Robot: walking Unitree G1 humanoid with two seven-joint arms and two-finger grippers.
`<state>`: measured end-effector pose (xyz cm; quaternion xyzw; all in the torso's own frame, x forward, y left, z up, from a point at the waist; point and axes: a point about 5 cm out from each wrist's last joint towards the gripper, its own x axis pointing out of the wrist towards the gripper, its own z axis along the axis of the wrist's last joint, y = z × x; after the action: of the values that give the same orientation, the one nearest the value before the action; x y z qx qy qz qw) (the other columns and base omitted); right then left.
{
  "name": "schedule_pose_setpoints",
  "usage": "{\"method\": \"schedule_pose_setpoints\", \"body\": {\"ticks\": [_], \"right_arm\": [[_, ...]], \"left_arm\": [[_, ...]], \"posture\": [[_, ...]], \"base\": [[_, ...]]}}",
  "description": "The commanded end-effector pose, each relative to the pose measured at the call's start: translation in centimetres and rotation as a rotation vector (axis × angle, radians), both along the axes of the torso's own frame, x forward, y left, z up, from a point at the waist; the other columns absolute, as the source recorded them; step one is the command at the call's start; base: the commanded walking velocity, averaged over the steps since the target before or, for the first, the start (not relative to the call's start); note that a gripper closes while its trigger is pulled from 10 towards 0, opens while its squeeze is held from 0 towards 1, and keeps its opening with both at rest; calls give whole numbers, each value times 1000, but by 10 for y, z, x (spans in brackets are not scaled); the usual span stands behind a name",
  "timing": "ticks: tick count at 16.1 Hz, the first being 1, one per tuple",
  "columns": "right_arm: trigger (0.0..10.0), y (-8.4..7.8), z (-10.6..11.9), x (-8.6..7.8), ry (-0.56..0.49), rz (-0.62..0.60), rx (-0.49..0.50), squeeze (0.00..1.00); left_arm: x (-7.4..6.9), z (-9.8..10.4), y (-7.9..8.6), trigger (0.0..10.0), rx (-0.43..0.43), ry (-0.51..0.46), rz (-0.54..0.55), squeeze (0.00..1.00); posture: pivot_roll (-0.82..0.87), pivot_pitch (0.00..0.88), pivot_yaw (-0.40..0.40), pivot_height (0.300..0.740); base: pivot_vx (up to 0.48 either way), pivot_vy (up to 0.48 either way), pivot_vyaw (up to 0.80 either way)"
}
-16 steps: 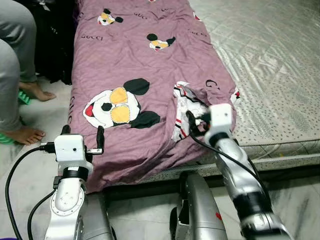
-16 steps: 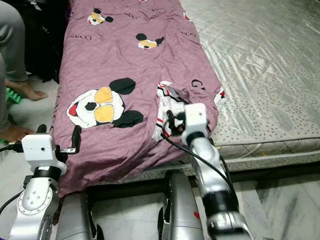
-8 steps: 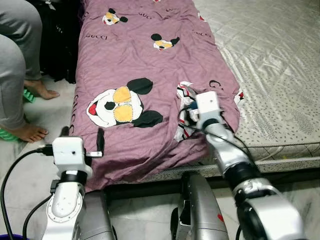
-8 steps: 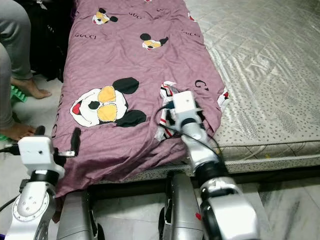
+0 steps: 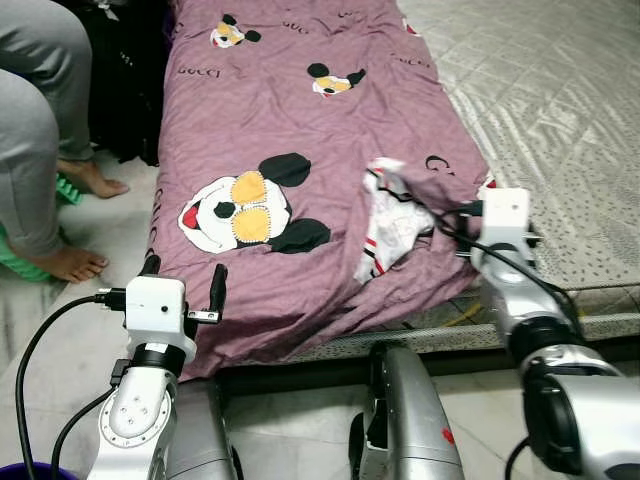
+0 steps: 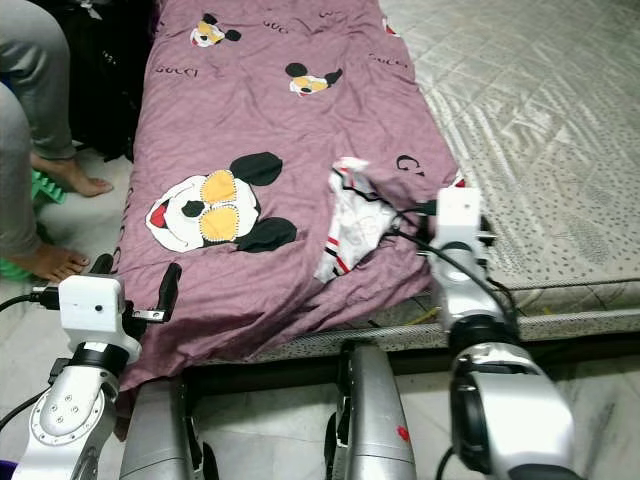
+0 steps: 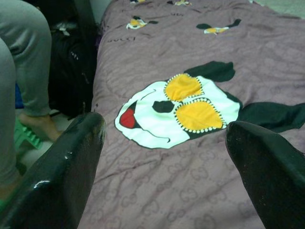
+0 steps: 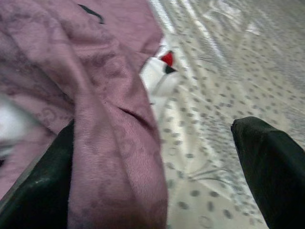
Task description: Clean up the room
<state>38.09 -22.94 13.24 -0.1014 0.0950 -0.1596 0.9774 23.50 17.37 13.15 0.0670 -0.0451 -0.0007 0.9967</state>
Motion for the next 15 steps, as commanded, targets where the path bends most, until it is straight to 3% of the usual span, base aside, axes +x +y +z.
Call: {"method": "schedule_pose_setpoints", "body": {"ticks": [1,4,5,6,7,11,12,14,15], "right_arm": [[10000,-9,-9,-6,25,-30,6,0],[10000,-7,-17,-10,26,4,48,0],[9255,-4,-20,-11,27,30,49,0],[7059,-4,-23,-12,32,33,51,0],[0,-4,-25,-13,33,33,63,0],[0,-21,-31,-22,57,-48,16,0],[627,-40,-33,-31,63,-137,-33,0],[1176,-54,-35,-38,70,-207,-43,0],[667,-64,-36,-43,71,-261,-44,0]], "left_arm": [[-1,-6,4,10000,4,36,9,0],[0,-3,4,10000,1,18,13,0],[2,-1,4,10000,-4,7,12,0],[2,0,3,10000,-7,0,12,0],[3,0,3,10000,-9,-2,11,0],[4,-1,5,10000,-10,1,20,0],[4,-1,6,10000,-14,1,28,0],[5,-1,7,10000,-15,2,30,0],[5,-2,7,10000,-17,3,31,0]], "posture": [[103,212,-16,517],[102,206,-13,517],[103,202,-13,517],[103,200,-13,517],[101,198,-13,517],[103,189,-13,517],[98,187,-8,517],[95,188,-5,517],[94,188,-4,517]], "base": [[0,0,0],[0,0,0],[0,0,0],[0,0,0],[0,0,0],[0,0,0],[0,0,0],[0,0,0],[0,0,0]]}}
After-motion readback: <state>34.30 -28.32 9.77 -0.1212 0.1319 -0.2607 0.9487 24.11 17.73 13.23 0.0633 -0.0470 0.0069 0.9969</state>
